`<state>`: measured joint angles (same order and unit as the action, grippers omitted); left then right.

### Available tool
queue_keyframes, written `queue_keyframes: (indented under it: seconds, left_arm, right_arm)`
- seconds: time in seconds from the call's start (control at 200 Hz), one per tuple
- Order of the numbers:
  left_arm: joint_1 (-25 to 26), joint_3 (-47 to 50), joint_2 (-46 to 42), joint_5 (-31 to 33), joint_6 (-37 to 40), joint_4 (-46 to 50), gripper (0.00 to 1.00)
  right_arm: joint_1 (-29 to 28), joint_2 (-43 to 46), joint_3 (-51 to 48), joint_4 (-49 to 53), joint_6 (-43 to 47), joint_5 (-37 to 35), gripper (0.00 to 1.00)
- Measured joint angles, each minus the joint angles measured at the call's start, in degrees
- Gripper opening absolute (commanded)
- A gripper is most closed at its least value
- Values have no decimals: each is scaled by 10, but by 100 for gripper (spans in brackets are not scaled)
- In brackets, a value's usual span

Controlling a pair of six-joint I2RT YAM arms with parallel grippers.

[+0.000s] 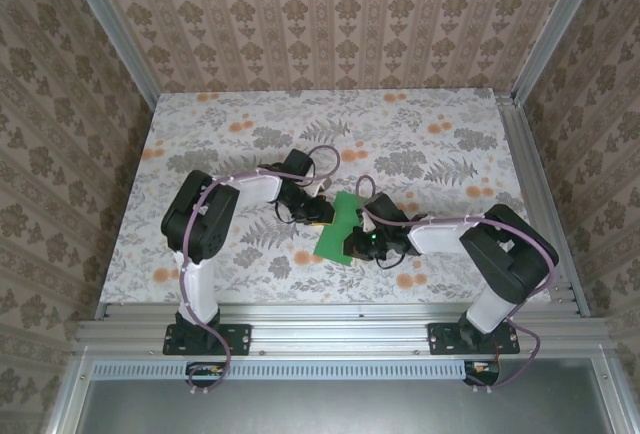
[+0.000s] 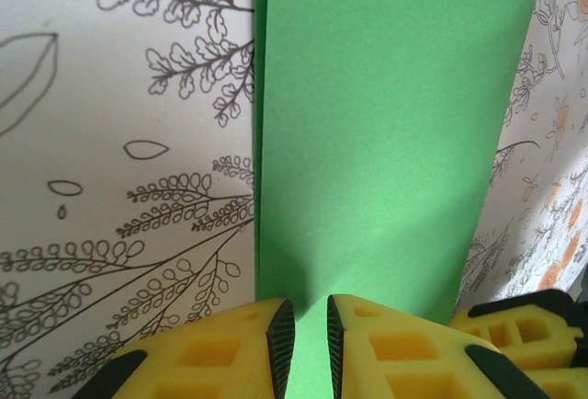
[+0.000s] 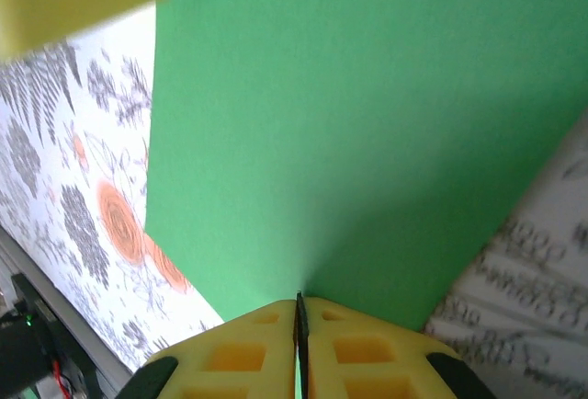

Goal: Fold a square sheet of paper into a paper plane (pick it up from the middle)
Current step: Fold the square sheet of paper in half at the center of the table.

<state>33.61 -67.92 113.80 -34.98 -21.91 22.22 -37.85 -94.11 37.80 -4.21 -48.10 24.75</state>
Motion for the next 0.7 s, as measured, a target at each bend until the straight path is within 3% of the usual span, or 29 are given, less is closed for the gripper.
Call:
queue_keyframes:
  seconds: [0.48,0.7]
  left_arm:
    - [0,-9,5,-2,6,12,24]
    - [1,-16,5,-2,7,21,25]
  right_arm:
    - [-38,34,-9,77,32,11,13]
    - [-26,70,-9,105,27,12,15]
